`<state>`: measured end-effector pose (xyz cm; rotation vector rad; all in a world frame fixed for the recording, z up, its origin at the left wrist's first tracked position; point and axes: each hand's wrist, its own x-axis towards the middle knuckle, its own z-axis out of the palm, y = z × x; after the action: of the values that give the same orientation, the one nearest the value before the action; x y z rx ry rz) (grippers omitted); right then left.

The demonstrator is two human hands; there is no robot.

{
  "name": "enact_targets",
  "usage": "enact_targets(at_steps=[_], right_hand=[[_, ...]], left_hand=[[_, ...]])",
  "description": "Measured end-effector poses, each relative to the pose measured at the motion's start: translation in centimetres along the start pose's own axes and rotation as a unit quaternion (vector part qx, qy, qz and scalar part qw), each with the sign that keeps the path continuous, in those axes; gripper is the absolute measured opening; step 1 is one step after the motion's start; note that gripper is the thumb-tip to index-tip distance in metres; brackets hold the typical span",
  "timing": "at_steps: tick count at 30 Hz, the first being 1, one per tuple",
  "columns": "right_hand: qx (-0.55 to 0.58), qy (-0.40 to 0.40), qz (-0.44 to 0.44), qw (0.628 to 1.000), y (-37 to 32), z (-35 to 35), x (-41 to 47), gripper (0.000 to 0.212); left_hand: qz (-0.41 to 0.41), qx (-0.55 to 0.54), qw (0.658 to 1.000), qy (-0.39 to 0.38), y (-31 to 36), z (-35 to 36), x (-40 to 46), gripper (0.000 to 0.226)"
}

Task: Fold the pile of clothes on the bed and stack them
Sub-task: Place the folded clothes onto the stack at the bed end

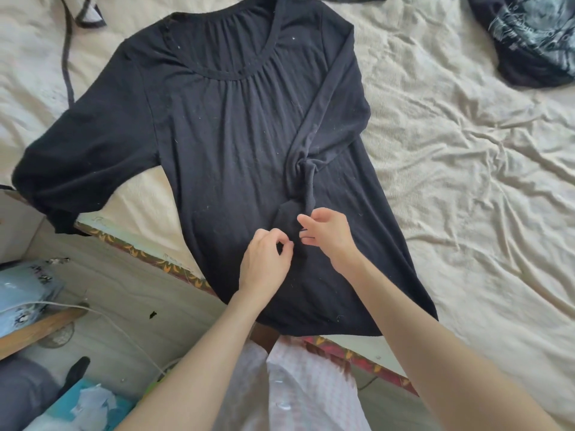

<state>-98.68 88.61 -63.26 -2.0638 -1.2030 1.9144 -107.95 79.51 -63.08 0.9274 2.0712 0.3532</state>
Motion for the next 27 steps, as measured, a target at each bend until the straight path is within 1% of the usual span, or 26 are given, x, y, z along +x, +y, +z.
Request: enact_targets(at_steps=[1,3,5,8,10,12,13,14,15,16,17,18,19,20,22,23,25,27], right_hand=[[0.004,-0.008,-0.001,1.000,-0.1,-0.2,0.1,0.030],[0.027,-0.039,0.000,0.999,-0.3,-0.3,0.0,0.022],[0.052,-0.064,0.013,0.997,-0.2,-0.5,-0.2,0.015],[0.054,-0.095,0.020,0.994,0.5,-0.7,-0.7,0.016],[0.046,-0.085,0.006,0.995,1.0,-0.9,-1.1,0.015],[0.039,-0.043,-0.008,0.998,1.5,-1.2,-1.3,0.012],[0.049,-0.022,-0.008,0.999,1.6,-1.5,-1.4,0.012],[0.065,-0.012,-0.003,0.998,1.8,-1.8,-1.5,0.014],[0.082,-0.013,0.002,0.997,2.0,-2.2,-1.7,0.016],[0.098,-0.022,0.007,0.995,2.2,-2.5,-1.9,0.018],[0.106,-0.035,0.011,0.994,2.5,-2.7,-2.2,0.018],[0.107,-0.050,0.014,0.993,2.7,-2.8,-2.5,0.017],[0.104,-0.065,0.022,0.992,3.0,-2.6,-2.8,0.016],[0.100,-0.081,0.036,0.991,3.2,-2.4,-3.1,0.015],[0.087,-0.109,0.072,0.988,3.7,-1.7,-3.2,0.012],[0.080,-0.113,0.086,0.987,3.8,-1.4,-3.1,0.011],[0.102,-0.100,0.103,0.984,3.7,-0.8,-2.5,0.013],[0.177,-0.084,0.111,0.974,2.9,-0.4,-1.6,0.017]], left_hand=[[0.002,-0.021,1.000,0.000,-0.1,-0.2,0.2,0.013],[0.001,-0.067,0.998,-0.015,-0.1,-0.5,0.5,0.016],[-0.011,-0.086,0.996,-0.026,0.0,-0.4,0.6,0.021],[-0.022,-0.092,0.995,0.014,-0.2,-0.1,0.6,0.012],[-0.023,-0.118,0.993,0.011,-0.7,-0.4,0.7,0.008],[-0.044,-0.168,0.984,-0.029,-1.5,-1.1,0.8,0.003],[-0.065,-0.212,0.974,-0.046,-2.0,-1.6,0.9,0.003],[-0.089,-0.278,0.955,-0.056,-2.5,-2.2,0.8,0.011],[-0.115,-0.359,0.925,-0.055,-3.0,-2.7,0.7,0.022],[-0.141,-0.433,0.889,-0.044,-3.6,-3.3,0.6,0.032],[-0.164,-0.477,0.863,-0.025,-4.3,-3.8,0.5,0.036],[-0.180,-0.493,0.851,-0.006,-5.0,-4.2,0.5,0.035],[-0.191,-0.473,0.860,0.005,-5.6,-4.7,0.4,0.030],[-0.192,-0.423,0.885,0.009,-6.2,-5.0,0.3,0.023],[-0.156,-0.291,0.944,0.009,-7.2,-5.3,0.0,0.016],[-0.129,-0.252,0.959,0.018,-7.5,-5.4,-0.1,0.015],[-0.097,-0.222,0.969,0.042,-7.9,-5.6,-0.1,0.016],[-0.091,-0.217,0.969,0.070,-8.2,-6.2,0.3,0.017]])
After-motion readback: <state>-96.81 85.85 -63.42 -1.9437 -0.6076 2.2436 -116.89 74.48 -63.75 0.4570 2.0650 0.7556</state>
